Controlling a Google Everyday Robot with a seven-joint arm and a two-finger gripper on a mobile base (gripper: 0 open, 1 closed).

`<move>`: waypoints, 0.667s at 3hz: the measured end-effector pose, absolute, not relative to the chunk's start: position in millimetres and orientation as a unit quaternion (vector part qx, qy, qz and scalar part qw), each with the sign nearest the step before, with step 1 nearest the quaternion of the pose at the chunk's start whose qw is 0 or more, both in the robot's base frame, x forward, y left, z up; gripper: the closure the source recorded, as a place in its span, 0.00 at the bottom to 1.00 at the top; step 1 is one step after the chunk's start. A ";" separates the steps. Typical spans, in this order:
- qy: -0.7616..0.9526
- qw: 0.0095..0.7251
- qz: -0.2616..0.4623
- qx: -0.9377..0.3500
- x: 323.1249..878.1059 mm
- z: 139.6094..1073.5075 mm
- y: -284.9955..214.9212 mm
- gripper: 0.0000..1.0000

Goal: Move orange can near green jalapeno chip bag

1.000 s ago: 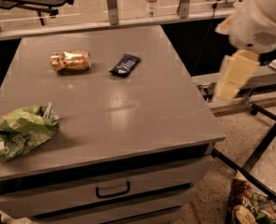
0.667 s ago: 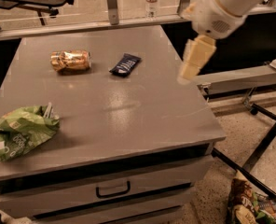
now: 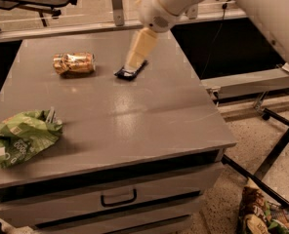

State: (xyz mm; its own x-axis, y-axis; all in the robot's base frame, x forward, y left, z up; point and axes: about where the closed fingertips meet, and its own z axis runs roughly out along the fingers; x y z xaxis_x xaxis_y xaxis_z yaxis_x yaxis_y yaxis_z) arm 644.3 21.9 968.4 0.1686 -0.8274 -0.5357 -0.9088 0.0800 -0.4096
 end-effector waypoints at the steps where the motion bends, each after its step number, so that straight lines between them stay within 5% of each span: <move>1: 0.633 0.374 0.110 -0.668 656.8 956.2 82.1 0.00; 2: 0.638 0.370 0.150 -0.658 660.5 938.7 120.0 0.00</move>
Offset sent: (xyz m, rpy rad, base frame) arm 0.0216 0.1396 -0.0465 0.2129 0.1813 0.0509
